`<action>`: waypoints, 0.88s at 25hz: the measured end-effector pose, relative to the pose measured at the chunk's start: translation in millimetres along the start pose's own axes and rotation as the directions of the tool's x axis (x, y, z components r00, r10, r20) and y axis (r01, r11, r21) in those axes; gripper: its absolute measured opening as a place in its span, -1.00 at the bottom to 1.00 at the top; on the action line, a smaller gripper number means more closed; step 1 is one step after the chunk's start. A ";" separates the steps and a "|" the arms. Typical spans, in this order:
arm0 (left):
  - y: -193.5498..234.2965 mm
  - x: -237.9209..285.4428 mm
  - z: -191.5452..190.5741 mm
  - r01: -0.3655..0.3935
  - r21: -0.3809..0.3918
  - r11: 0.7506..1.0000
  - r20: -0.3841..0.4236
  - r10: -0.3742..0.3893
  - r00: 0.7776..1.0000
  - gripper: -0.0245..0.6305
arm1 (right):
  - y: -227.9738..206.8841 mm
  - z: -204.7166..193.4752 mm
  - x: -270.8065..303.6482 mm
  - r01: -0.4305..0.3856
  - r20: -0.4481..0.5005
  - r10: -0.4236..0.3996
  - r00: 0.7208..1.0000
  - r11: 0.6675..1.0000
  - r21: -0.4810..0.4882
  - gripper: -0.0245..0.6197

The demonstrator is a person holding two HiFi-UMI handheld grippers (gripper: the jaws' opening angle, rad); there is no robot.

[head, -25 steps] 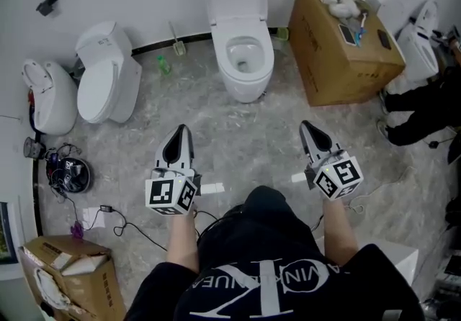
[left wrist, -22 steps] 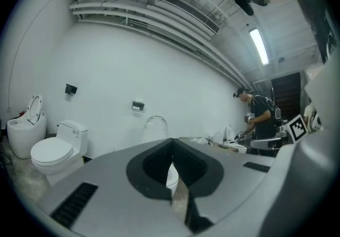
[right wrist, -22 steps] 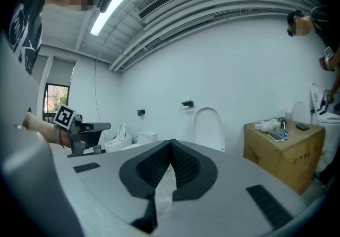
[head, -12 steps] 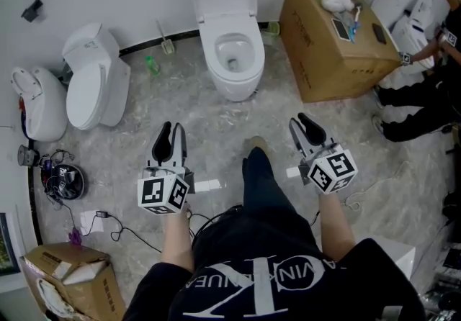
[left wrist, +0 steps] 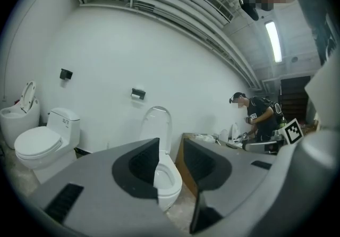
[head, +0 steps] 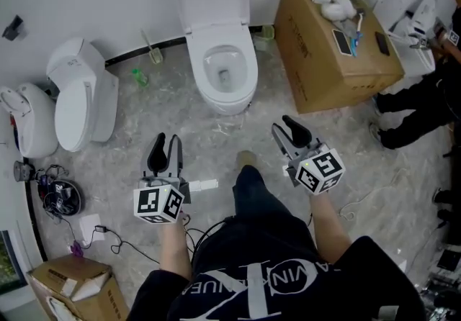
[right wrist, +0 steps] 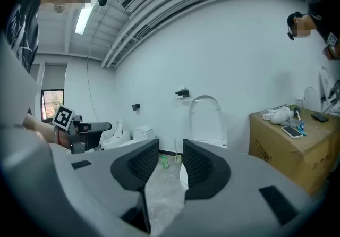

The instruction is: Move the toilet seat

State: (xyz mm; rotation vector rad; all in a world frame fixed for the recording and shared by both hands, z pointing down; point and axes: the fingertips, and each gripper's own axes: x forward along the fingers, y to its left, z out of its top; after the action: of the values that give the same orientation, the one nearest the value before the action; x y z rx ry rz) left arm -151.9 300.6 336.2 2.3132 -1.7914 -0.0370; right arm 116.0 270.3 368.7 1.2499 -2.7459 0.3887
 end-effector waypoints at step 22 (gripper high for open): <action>20.0 182.5 -94.2 -0.086 -0.086 0.993 -0.262 0.060 0.963 -0.45 | -135.5 -68.2 159.5 -0.137 -0.253 0.161 0.954 0.985 0.108 -0.41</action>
State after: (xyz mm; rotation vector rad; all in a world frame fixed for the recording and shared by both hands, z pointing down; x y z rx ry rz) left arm -109.6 135.2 452.2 2.0746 -1.7018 0.1790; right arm 112.1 87.3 491.0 0.9324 -2.6262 0.6472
